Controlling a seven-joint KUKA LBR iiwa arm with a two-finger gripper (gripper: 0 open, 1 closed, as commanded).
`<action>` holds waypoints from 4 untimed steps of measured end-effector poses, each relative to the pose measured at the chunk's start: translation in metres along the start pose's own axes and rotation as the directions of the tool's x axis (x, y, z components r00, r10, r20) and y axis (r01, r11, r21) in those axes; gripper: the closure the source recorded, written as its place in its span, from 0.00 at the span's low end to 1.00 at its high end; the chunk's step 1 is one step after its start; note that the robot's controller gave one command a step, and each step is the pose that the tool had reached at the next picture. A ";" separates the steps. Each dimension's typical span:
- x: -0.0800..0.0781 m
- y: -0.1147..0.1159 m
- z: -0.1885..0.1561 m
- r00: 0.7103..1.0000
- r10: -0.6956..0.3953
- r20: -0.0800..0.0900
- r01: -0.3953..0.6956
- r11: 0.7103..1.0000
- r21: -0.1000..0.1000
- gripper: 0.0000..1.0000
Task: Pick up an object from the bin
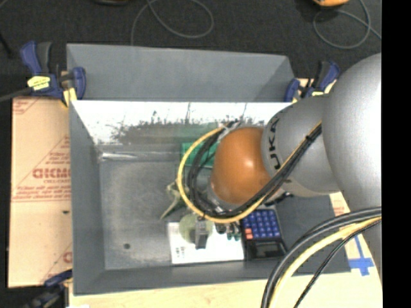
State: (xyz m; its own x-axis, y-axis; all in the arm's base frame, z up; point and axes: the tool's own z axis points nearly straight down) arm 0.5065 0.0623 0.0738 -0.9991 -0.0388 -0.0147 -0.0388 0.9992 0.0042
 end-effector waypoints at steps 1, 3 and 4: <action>0.001 0.000 -0.004 1.000 0.000 -0.004 0.000 1.000 0.001 1.00; 0.001 -0.001 -0.047 1.000 0.001 -0.012 -0.001 1.000 0.003 1.00; 0.001 -0.001 -0.064 1.000 0.002 -0.014 -0.002 1.000 0.004 1.00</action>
Offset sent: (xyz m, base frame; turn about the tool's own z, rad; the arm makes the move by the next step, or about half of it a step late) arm 0.0001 0.0000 0.0955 0.0000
